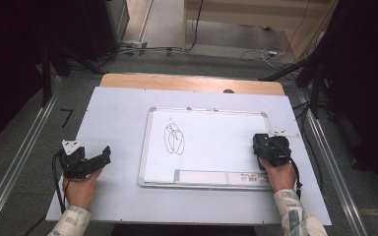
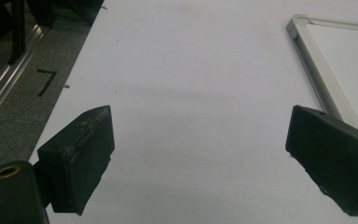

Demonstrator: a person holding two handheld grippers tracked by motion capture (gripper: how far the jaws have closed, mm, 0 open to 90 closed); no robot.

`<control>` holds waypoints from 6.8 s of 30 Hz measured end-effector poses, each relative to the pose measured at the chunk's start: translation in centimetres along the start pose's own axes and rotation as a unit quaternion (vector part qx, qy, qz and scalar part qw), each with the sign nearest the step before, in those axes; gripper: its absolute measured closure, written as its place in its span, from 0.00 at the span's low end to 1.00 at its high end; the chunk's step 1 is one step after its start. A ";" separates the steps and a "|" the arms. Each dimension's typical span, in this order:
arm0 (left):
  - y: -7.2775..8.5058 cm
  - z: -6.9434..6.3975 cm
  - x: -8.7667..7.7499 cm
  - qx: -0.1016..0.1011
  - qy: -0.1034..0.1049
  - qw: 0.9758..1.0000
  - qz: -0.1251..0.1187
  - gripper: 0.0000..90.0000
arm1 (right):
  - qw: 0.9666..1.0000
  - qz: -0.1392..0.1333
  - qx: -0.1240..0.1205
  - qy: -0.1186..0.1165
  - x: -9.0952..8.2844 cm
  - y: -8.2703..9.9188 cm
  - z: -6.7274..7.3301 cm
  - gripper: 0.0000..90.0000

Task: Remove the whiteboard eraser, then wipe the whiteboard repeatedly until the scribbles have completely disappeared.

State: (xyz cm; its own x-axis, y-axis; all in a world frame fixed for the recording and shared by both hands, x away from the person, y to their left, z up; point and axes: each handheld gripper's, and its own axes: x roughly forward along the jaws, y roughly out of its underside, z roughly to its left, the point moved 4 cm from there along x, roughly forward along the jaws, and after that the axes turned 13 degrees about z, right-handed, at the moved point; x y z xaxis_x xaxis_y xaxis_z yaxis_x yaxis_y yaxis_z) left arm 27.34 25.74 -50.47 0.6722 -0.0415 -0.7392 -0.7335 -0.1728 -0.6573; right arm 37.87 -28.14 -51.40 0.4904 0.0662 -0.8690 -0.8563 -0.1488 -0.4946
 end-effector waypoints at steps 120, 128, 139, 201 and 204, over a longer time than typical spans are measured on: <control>0.1 0.3 -0.3 -0.009 0.009 1.000 -0.001 0.09 | 0.987 -0.034 -0.121 -0.103 -3.1 -1.8 14.3 0.41; 0.1 0.3 -0.3 -0.009 0.010 1.000 -0.001 0.09 | 0.985 -0.032 -0.129 -0.110 -2.7 -2.1 15.6 0.41; 0.1 0.2 -0.3 -0.008 0.011 1.000 -0.001 0.09 | 0.983 -0.031 -0.134 -0.123 -2.3 -2.4 17.4 0.41; 0.0 0.5 -0.4 -0.013 0.022 1.000 -0.002 0.09 | 0.974 -0.010 -0.201 -0.105 1.4 -2.6 24.7 0.40; 0.0 0.4 -0.3 -0.013 0.023 1.000 -0.001 0.09 | 0.974 -0.010 -0.202 -0.103 1.4 -2.6 24.9 0.40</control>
State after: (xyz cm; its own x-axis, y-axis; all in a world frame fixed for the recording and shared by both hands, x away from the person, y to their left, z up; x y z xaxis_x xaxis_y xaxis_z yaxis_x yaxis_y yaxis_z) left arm 27.08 26.18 -50.28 0.6783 -0.0853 -0.7298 -0.7294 -0.1982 -0.6548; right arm 36.76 -3.10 -51.71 0.4280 0.2632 -0.8646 -0.6929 -0.5186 -0.5010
